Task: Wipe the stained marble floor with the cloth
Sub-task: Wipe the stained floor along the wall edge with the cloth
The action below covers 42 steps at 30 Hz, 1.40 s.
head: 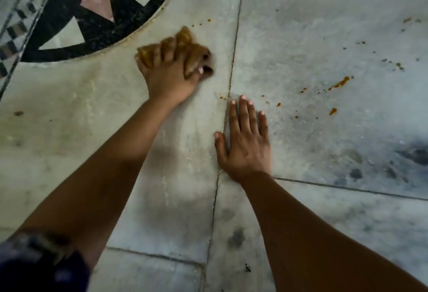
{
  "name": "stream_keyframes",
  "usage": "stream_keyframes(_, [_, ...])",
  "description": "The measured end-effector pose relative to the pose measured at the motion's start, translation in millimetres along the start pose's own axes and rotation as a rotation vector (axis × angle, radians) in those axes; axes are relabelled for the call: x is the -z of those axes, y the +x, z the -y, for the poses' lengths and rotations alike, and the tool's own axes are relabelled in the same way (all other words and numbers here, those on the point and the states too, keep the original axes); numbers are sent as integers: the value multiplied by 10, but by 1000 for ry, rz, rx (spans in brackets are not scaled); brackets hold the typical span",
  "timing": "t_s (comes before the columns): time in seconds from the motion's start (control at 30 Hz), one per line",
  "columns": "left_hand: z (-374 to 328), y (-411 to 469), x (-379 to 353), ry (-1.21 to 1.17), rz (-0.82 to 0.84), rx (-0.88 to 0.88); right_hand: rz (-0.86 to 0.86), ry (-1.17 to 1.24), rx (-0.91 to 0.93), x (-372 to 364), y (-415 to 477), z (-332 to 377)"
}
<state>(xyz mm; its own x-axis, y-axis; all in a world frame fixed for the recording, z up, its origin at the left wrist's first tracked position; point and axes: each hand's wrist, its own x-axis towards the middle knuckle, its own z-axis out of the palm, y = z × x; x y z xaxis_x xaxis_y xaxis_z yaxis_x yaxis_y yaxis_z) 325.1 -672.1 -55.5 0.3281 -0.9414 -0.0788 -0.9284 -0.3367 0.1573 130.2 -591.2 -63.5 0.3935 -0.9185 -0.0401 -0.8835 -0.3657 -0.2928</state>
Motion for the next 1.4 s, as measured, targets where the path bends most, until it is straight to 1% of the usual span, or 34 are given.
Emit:
stream_keyframes(0.03, [23, -197, -16, 20, -14, -94, -4, 3, -1, 0, 2, 4])
stream_keyframes(0.07, [92, -368, -20, 39, -19, -152, -8, 2, -2, -1, 5, 5])
stream_keyframes(0.1, [187, -466, -8, 57, -13, -162, -8, 4, -5, -2, 9, 0])
stream_keyframes(0.17, [355, -374, 58, 71, -14, -60, -5, 6, -8, -3, 10, -8])
stream_keyframes(0.27, [348, 205, 143, 48, -22, 111, -17, 6, -10, -1, 8, 3])
stream_keyframes(0.37, [49, 817, 212, -13, 22, 144, -29, 12, -16, -10, 8, 5])
stream_keyframes(0.43, [-176, 978, 213, -33, 29, 108, -31, 10, -12, -11, 9, 3])
stream_keyframes(0.5, [-284, 892, 179, -21, 13, 23, -33, 5, -14, -5, 11, 6])
stream_keyframes(0.57, [-194, 627, 106, 35, -12, -82, -33, 3, -13, 1, 6, 12])
stream_keyframes(0.63, [25, 387, 59, 61, -26, -107, -36, 4, -10, 2, 14, 9])
stream_keyframes(0.7, [196, 386, 98, 40, -29, -46, -33, 8, -11, -4, 13, 11])
stream_keyframes(0.77, [176, 666, 152, 4, -16, 60, -29, 12, -11, -7, 10, 8])
stream_keyframes(0.83, [-37, 1016, 202, -78, 10, 201, -31, 13, -11, -6, 8, 2])
stream_keyframes(0.9, [-329, 1240, 198, -150, 26, 271, -22, 11, -6, -9, 13, 2])
stream_keyframes(0.93, [-485, 1269, 163, -153, 29, 248, -20, 8, -7, -12, 10, -2])
stream_keyframes(0.97, [-613, 1226, 138, -139, 33, 184, -22, 5, -6, -11, 13, -3])
stream_keyframes(1.03, [-733, 945, 73, -87, 44, 7, -24, 4, -3, -7, 15, 5])
stream_keyframes(1.13, [-491, 248, -3, 8, 38, -241, -27, 1, -6, -14, 14, 7])
stream_keyframes(1.17, [-316, 11, 1, 20, 47, -292, -33, 0, -7, -16, 7, 8])
stream_keyframes(1.2, [-129, -131, 28, 29, 55, -296, -39, -3, -7, -17, 5, 8])
stream_keyframes(1.23, [34, -136, 81, 28, 60, -251, -43, -6, -7, -13, 9, 6])
stream_keyframes(1.3, [203, 135, 139, 18, 58, -79, -32, -7, 1, -3, 11, 7])
stream_keyframes(1.33, [167, 303, 175, -4, 64, 3, -24, -6, 7, 1, -1, 7])
stream_keyframes(1.4, [-75, 556, 192, -43, 77, 89, -7, -5, 13, 10, -1, 5])
